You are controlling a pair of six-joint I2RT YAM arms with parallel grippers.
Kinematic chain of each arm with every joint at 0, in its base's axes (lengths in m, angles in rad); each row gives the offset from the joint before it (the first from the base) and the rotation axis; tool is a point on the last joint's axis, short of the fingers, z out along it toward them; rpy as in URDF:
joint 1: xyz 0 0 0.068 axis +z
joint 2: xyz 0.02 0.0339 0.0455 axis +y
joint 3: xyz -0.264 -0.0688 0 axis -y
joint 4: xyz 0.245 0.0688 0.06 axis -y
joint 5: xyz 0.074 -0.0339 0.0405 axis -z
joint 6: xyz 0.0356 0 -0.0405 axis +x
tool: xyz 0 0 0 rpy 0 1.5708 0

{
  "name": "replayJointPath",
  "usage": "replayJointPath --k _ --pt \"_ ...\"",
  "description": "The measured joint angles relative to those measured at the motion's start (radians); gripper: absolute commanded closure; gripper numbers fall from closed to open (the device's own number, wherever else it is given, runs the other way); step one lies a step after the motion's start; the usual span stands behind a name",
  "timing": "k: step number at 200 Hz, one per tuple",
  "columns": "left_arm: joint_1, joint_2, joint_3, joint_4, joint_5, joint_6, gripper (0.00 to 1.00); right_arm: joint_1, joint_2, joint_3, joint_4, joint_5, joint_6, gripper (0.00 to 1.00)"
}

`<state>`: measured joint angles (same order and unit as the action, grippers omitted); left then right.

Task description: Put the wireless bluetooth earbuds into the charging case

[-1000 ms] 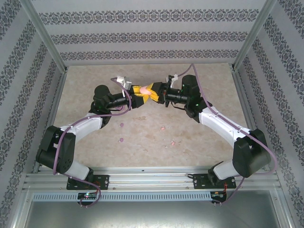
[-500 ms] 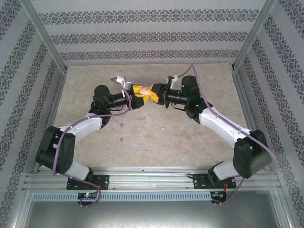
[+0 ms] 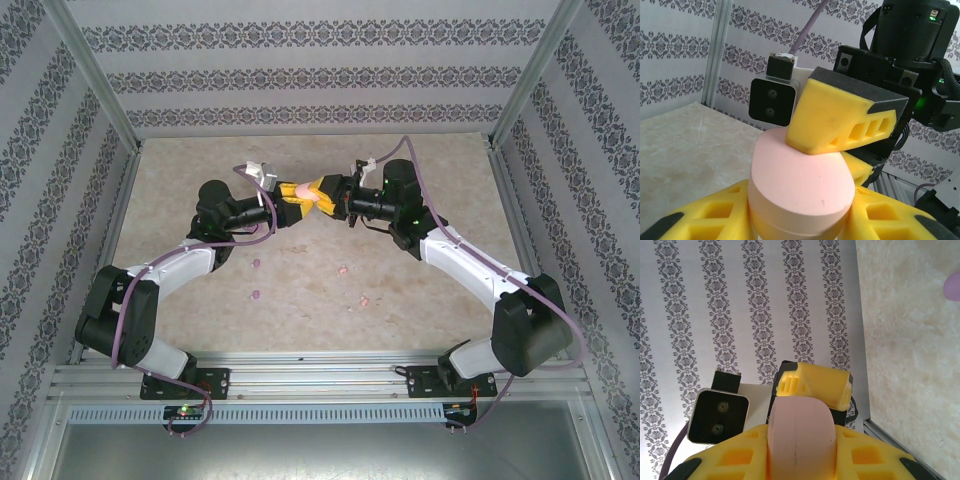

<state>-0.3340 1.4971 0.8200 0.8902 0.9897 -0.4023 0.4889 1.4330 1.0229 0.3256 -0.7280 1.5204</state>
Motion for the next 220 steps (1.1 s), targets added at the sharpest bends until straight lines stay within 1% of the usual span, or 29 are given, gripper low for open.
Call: replayJointPath --k 10,26,61,69,86,105,122,134,152,168,194,220 --pt "0.0 0.0 0.0 0.001 -0.001 0.001 0.72 0.0 0.0 0.0 0.0 0.002 0.0 0.71" --pt "0.0 0.0 0.0 0.0 0.0 0.001 0.76 0.0 -0.001 -0.001 0.0 0.002 -0.002 0.59" --pt "0.0 0.0 0.0 0.001 0.007 0.001 0.78 0.004 -0.02 -0.01 -0.01 0.002 -0.034 0.33" --pt "0.0 -0.002 0.0 0.0 0.012 0.001 0.78 0.0 -0.031 -0.011 -0.026 0.002 -0.052 0.29" --pt "0.0 -0.013 -0.003 -0.001 0.024 0.001 0.79 -0.029 -0.071 -0.011 -0.098 -0.004 -0.108 0.27" --pt "0.002 -0.041 -0.007 -0.016 0.045 0.005 0.79 -0.101 -0.153 -0.009 -0.229 0.009 -0.207 0.27" --pt "0.002 -0.071 -0.008 -0.039 0.068 0.018 0.79 -0.152 -0.242 0.012 -0.358 0.056 -0.353 0.29" --pt "0.007 -0.089 -0.008 -0.056 0.092 0.028 0.79 -0.155 -0.299 0.046 -0.439 0.099 -0.476 0.3" --pt "0.012 -0.106 -0.008 -0.063 0.127 0.032 0.8 -0.124 -0.364 0.105 -0.531 0.15 -0.683 0.31" --pt "0.018 -0.111 -0.008 -0.065 0.159 0.032 0.81 -0.077 -0.398 0.153 -0.594 0.182 -0.882 0.3" --pt "0.022 -0.111 -0.01 -0.053 0.206 0.027 0.83 0.01 -0.402 0.177 -0.66 0.216 -1.167 0.27" --pt "0.022 -0.113 -0.026 -0.015 0.233 0.011 0.86 0.059 -0.365 0.177 -0.71 0.224 -1.378 0.25"
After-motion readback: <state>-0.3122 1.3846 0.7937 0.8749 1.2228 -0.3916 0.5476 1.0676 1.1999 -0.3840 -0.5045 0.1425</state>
